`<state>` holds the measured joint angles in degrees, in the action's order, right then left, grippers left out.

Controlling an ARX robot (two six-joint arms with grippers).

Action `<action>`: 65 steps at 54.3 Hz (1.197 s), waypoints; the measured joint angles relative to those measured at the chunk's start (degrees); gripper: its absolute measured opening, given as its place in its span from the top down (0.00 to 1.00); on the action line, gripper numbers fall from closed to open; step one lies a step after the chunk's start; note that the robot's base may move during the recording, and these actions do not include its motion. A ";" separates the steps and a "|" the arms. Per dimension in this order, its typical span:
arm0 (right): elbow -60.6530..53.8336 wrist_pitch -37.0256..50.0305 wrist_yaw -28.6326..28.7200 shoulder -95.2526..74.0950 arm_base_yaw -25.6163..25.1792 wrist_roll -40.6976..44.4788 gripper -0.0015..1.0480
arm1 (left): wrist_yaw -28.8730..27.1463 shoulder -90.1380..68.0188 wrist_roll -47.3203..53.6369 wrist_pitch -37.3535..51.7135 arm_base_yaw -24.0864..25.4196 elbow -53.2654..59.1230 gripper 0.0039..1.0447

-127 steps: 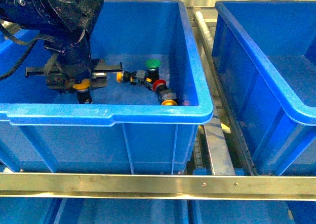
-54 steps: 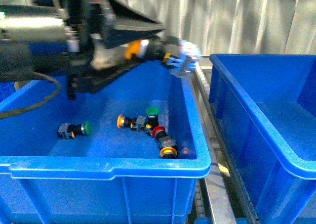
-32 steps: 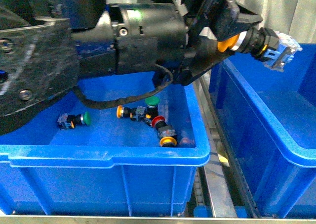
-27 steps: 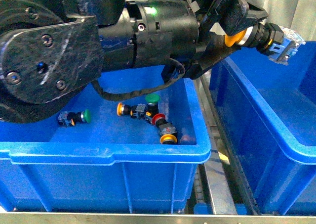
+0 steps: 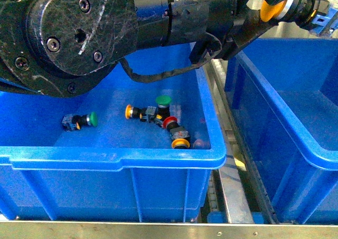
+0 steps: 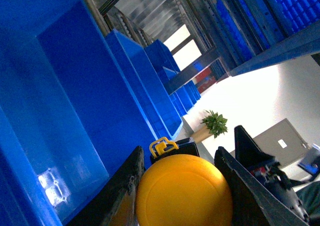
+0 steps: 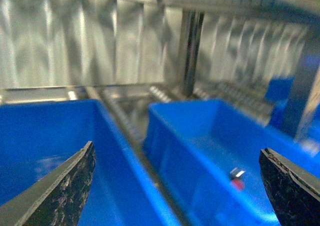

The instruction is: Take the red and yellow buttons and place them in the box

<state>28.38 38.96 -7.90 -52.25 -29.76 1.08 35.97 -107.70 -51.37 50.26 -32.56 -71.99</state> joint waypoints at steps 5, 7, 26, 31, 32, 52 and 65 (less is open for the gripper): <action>4.33 -8.26 2.23 -2.40 -0.39 -20.15 0.06 | 0.00 0.00 -0.57 0.98 -0.09 0.00 0.68; 5.40 -9.90 3.30 -3.43 -0.37 -29.42 0.06 | -0.02 0.00 -0.79 1.42 -0.11 0.00 0.68; 7.89 -5.57 2.93 -12.41 10.38 -81.57 0.06 | -0.22 -0.24 -4.70 6.67 -0.37 0.00 0.68; 9.20 -5.29 1.22 -15.15 16.02 -86.05 0.06 | -0.22 -0.57 -5.55 7.54 -0.48 -0.02 0.68; 9.60 -5.09 0.85 -15.82 17.25 -87.03 0.06 | -0.22 -0.76 -5.60 7.65 -0.50 -0.11 0.68; 14.38 -3.67 -1.99 -19.63 27.30 -91.38 0.06 | -0.39 -4.17 -7.58 9.11 -1.09 -2.84 0.68; 14.40 -3.41 -2.97 -20.52 29.33 -92.89 0.06 | -0.46 -4.39 -9.14 10.64 -1.20 -3.65 0.68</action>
<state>42.78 35.55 -10.87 -72.77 -0.43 -91.81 35.51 -112.09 -60.51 60.90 -33.76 -75.64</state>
